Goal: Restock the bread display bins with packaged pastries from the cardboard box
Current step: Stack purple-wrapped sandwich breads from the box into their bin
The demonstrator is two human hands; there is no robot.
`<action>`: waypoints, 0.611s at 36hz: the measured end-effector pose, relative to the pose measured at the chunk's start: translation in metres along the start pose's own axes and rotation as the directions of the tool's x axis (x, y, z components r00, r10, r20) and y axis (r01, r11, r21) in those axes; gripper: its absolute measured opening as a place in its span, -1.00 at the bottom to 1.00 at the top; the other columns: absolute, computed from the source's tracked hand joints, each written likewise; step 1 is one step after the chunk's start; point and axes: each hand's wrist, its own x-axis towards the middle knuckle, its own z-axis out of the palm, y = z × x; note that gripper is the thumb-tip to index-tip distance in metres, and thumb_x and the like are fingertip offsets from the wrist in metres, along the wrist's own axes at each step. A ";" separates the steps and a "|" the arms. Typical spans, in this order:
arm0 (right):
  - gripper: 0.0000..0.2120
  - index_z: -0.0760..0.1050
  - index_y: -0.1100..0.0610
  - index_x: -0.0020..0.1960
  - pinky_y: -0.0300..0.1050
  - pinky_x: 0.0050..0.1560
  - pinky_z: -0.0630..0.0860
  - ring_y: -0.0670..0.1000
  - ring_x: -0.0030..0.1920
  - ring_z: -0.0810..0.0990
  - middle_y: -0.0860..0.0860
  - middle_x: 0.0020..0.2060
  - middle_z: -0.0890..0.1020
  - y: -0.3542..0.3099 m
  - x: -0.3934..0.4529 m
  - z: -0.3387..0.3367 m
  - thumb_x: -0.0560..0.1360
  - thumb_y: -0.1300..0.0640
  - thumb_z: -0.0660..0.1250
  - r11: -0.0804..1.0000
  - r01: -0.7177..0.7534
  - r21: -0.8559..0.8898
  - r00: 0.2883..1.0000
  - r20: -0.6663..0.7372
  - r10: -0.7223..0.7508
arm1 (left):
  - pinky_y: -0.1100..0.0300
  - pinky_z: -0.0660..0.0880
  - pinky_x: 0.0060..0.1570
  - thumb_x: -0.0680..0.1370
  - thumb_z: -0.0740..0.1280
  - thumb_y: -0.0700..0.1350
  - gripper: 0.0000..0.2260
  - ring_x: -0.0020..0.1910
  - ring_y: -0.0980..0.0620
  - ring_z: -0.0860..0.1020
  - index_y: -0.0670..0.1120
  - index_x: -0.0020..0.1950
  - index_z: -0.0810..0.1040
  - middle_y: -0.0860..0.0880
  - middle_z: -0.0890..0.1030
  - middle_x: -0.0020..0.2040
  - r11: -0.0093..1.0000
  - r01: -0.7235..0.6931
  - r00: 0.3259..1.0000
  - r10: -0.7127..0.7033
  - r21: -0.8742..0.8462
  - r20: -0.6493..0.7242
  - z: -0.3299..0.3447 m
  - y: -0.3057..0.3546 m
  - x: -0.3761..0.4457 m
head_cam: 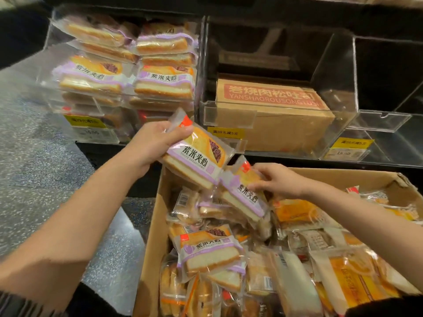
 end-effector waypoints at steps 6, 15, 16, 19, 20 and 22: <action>-0.84 0.41 0.13 -0.04 -0.27 -0.27 0.31 -0.12 -0.32 0.44 -0.09 -0.33 0.45 -0.069 0.013 -0.021 0.57 0.03 0.29 0.977 0.208 -0.039 0.957 -0.197 -0.212 | 0.20 0.55 -0.19 0.52 0.37 0.03 -0.86 -0.22 0.11 0.67 -0.03 -0.08 0.60 0.03 0.71 -0.22 0.961 -0.031 0.987 -0.013 -0.276 -0.159 -0.032 0.021 -0.004; -0.91 0.45 0.04 0.05 -0.37 -0.23 0.34 -0.15 -0.19 0.49 -0.15 -0.17 0.52 -0.182 0.062 -0.081 0.58 0.05 0.28 0.908 0.396 -0.137 0.811 -0.412 -0.416 | 0.23 0.49 -0.30 0.56 0.11 -0.14 -0.77 -0.35 0.06 0.62 -0.02 -0.27 0.45 0.04 0.65 -0.37 0.719 -0.204 0.892 -0.143 -0.664 -0.429 -0.087 0.031 -0.008; -0.86 0.46 0.10 0.10 -0.29 -0.17 0.34 -0.07 -0.13 0.50 -0.08 -0.11 0.55 -0.192 0.070 -0.086 0.58 0.07 0.27 0.902 0.397 -0.168 0.795 -0.429 -0.430 | 0.24 0.48 -0.33 0.55 0.10 -0.15 -0.76 -0.37 0.05 0.62 -0.03 -0.28 0.44 0.03 0.64 -0.38 0.692 -0.240 0.877 -0.147 -0.681 -0.458 -0.094 0.030 -0.008; -0.76 0.44 0.20 0.22 -0.10 0.05 0.37 0.11 0.11 0.51 0.11 0.10 0.58 -0.218 0.092 -0.099 0.59 0.13 0.22 0.903 0.356 -0.240 0.788 -0.441 -0.428 | 0.35 0.43 -0.48 0.54 0.06 -0.17 -0.76 -0.47 0.08 0.58 -0.03 -0.28 0.40 0.06 0.60 -0.45 0.631 -0.303 0.836 -0.183 -0.714 -0.517 -0.110 0.026 -0.007; -0.75 0.43 0.19 0.23 -0.04 0.12 0.39 0.14 0.14 0.51 0.12 0.11 0.57 -0.225 0.100 -0.102 0.59 0.14 0.20 0.912 0.331 -0.243 0.803 -0.434 -0.407 | 0.37 0.42 -0.51 0.54 0.06 -0.18 -0.77 -0.50 0.10 0.57 -0.04 -0.28 0.39 0.07 0.59 -0.47 0.620 -0.320 0.823 -0.194 -0.717 -0.535 -0.114 0.025 -0.006; -0.77 0.44 0.18 0.21 0.15 0.17 0.44 0.19 0.14 0.53 0.11 0.07 0.56 -0.237 0.116 -0.106 0.59 0.15 0.18 0.928 0.284 -0.241 0.841 -0.402 -0.362 | 0.39 0.38 -0.55 0.56 0.05 -0.18 -0.76 -0.52 0.11 0.56 -0.04 -0.28 0.37 0.07 0.58 -0.49 0.595 -0.345 0.800 -0.218 -0.726 -0.558 -0.120 0.021 -0.003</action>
